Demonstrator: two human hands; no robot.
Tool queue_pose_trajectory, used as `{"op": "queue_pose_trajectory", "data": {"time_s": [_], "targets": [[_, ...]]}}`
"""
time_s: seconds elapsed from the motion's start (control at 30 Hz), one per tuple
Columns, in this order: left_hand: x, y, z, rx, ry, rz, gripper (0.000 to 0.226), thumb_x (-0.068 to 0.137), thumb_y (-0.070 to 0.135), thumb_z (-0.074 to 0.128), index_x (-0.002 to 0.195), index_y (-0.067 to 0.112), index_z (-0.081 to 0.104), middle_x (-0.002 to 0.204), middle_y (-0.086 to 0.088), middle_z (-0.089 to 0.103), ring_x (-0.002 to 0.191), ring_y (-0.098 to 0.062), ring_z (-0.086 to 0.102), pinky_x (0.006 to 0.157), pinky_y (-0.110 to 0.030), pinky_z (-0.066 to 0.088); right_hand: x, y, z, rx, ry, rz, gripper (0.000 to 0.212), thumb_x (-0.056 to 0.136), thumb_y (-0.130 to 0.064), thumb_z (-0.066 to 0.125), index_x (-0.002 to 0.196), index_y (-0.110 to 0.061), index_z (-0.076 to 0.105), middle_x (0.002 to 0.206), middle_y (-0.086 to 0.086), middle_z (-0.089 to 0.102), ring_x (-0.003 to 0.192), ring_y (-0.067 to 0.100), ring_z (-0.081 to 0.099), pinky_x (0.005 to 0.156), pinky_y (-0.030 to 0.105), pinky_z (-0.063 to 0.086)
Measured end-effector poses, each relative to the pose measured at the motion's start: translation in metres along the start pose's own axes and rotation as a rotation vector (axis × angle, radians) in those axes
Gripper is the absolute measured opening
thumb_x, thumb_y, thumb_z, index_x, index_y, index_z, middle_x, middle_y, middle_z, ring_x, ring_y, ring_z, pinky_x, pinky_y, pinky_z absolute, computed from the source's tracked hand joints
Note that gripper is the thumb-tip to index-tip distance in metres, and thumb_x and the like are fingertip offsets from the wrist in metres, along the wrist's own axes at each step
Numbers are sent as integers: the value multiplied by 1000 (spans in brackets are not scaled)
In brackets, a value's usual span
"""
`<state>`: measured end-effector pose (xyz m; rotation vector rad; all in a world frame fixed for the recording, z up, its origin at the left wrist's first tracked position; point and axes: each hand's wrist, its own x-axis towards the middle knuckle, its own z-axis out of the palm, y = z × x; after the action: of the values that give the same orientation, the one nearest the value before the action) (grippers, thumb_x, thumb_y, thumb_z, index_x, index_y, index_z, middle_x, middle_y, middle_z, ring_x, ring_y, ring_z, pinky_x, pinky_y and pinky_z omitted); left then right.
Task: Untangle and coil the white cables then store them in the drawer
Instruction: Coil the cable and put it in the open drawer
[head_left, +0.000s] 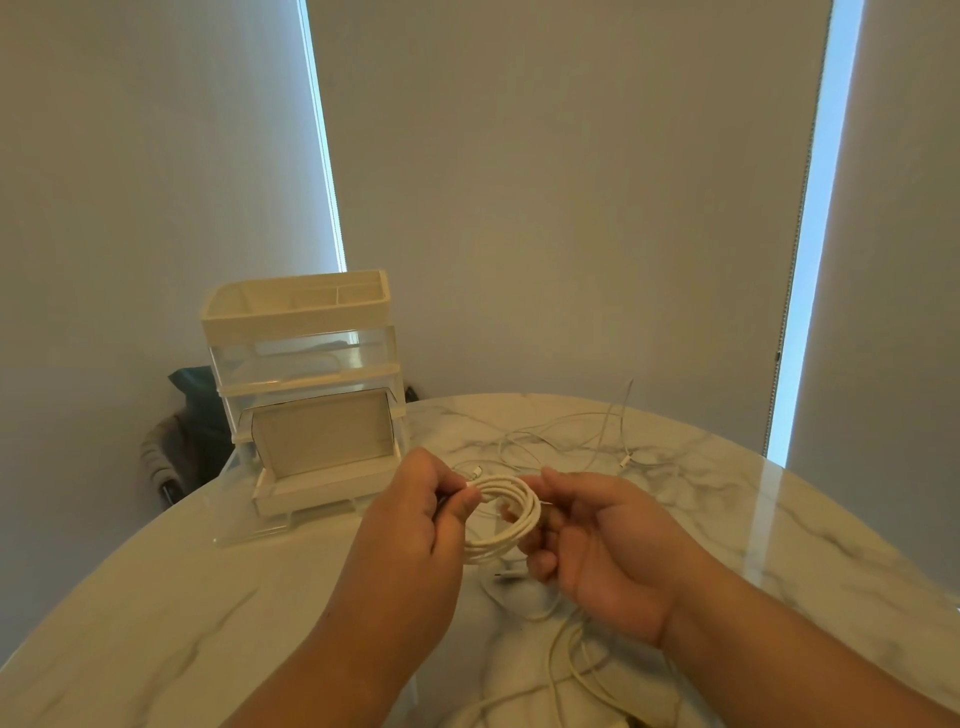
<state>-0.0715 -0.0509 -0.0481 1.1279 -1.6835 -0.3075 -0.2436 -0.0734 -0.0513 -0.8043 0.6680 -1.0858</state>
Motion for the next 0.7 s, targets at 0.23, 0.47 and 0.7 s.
{"op": "queue_pose_trajectory", "data": {"time_s": [0.23,0.47,0.7], "targets": [[-1,-2,-2,17,-73,44,15,95,22,59,84,30,52,79,13,64,76,-10,59,64,-28,45,-2,-4,-7,-44,-150,223,21,91,-11,52,99,-3,70,79,10,59,55,14,46,44,22,36],[1,-3,-5,68,-159,42,18,93,23,61,79,31,53,82,13,66,79,-8,60,68,-29,46,1,-1,-8,-182,132,-67,18,92,10,54,89,-8,57,71,12,62,57,18,51,51,30,45],[-1,-1,-1,89,-160,10,17,95,23,59,80,29,53,85,14,66,82,-1,58,70,-22,46,2,1,-8,-147,172,-135,23,93,14,50,90,-9,47,63,13,62,61,26,59,62,42,58]]}}
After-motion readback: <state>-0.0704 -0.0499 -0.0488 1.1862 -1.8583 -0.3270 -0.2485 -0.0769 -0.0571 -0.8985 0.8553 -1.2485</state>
